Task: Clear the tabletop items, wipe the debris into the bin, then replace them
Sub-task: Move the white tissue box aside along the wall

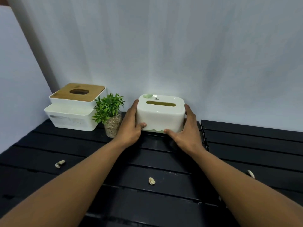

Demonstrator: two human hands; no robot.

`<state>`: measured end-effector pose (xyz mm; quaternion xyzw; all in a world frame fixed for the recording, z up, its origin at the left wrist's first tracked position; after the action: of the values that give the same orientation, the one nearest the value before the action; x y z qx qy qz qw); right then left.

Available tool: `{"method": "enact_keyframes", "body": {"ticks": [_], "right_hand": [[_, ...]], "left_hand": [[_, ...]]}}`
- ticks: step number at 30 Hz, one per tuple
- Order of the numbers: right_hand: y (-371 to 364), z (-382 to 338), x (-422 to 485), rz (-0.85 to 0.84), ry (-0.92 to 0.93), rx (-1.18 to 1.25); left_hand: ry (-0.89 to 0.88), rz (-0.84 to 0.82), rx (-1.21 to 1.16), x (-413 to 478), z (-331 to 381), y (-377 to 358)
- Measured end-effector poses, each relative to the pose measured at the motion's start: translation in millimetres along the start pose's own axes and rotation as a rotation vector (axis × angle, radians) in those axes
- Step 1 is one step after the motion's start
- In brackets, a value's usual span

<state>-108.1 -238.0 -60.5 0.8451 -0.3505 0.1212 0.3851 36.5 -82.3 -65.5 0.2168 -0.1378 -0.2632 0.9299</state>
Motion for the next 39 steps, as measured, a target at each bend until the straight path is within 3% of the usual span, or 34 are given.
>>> {"method": "enact_keyframes", "body": {"ticks": [10,15,25,30,39], "right_hand": [[13,-14,-2,-0.034,-0.031,0.029],[38,-29,-9,-0.031,-0.066,0.007],[167,-93,-56,0.049,-0.047,-0.032],[254,-104,-109,0.097,-0.067,-0.058],[384,-61,-241,0.183,-0.153,-0.159]], "left_hand": [[0.091,0.0,0.167,-15,12,10],[0.034,0.012,0.256,-36,48,24],[-0.079,-0.061,0.3,-119,168,32],[-0.108,-0.139,0.221,-182,227,-4],[-0.21,-0.415,0.273,-307,279,-146]]}}
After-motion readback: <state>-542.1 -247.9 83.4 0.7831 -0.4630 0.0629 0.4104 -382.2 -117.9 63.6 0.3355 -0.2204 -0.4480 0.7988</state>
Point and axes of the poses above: each hand's wrist, its own x-axis towards the middle knuckle, its own y-axis out of the back of the hand, z = x × y, the point moved 3 cm from there along x, towards the middle knuckle, and after that the axes turned 11 degrees about y, right-handed, at the moved point
